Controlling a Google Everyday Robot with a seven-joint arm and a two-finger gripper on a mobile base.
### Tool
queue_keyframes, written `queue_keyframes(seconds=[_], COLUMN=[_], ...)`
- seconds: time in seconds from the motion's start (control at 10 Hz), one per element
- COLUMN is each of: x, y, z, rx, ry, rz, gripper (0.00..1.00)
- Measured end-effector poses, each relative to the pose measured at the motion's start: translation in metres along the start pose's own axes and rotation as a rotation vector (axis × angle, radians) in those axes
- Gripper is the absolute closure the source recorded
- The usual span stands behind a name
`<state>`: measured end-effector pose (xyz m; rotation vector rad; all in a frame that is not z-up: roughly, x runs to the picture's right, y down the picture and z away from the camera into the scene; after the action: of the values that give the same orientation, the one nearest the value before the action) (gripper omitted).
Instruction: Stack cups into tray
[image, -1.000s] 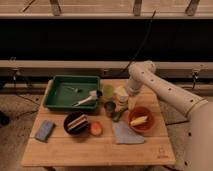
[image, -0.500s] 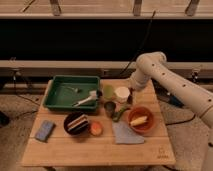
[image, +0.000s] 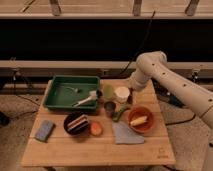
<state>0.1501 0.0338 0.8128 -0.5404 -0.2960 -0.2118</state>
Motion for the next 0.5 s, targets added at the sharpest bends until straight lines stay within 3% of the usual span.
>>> queue_keyframes(seconds=[0.3, 0.5], x=[-0.002, -0.019], y=[-0.001, 0.006], z=[0.0, -0.001], rx=[0.003, 0.01], ry=[0.0, -0.042], rz=[-0.006, -0.038], gripper=[0.2, 0.2])
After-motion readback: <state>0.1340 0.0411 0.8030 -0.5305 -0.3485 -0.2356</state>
